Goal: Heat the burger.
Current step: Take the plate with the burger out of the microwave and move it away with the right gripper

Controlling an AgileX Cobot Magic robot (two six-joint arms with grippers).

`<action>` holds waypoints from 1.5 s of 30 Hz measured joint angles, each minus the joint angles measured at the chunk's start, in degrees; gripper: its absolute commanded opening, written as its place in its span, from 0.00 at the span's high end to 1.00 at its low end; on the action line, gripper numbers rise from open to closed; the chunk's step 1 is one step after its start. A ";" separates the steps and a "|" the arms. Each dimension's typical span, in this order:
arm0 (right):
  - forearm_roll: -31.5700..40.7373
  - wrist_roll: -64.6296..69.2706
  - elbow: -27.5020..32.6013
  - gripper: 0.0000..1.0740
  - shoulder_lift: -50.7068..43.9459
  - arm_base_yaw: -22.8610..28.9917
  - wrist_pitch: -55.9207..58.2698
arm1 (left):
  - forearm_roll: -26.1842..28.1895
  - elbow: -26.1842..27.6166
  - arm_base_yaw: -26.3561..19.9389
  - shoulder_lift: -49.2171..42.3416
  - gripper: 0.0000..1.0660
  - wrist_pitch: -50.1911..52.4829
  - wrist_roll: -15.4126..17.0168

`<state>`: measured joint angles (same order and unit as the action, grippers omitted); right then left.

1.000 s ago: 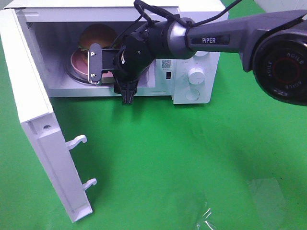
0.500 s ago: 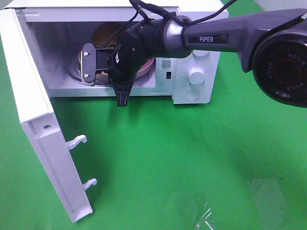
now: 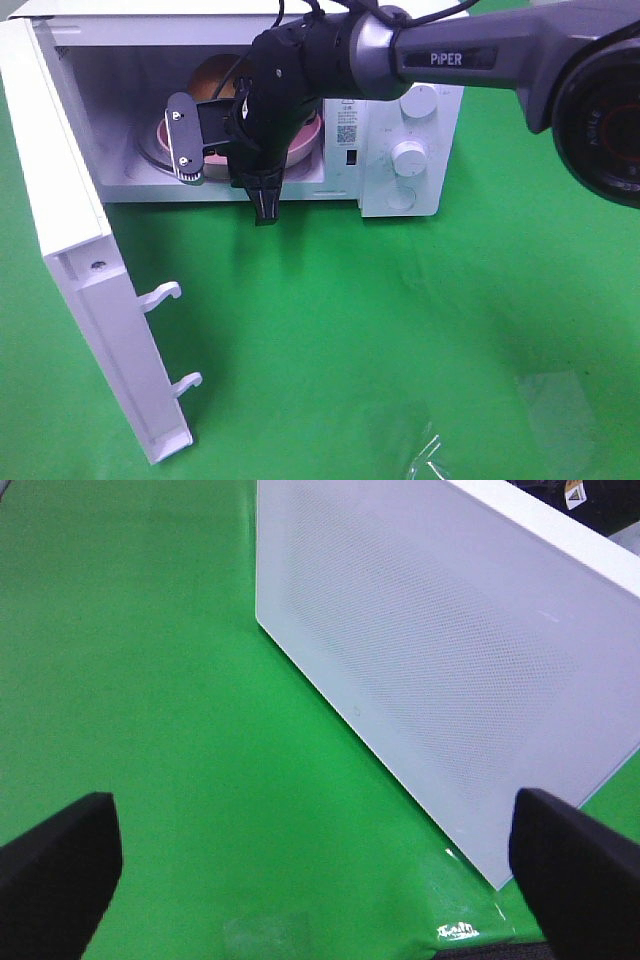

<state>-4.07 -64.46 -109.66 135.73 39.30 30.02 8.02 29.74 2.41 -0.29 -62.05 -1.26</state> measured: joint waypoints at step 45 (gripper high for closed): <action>-6.42 -3.72 45.66 1.00 -25.15 0.74 -30.02 | 0.00 0.00 0.00 0.00 0.08 0.00 0.00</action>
<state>-10.49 -68.18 -64.00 110.58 40.05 0.00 8.02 29.74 2.41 -0.29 -62.05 -1.26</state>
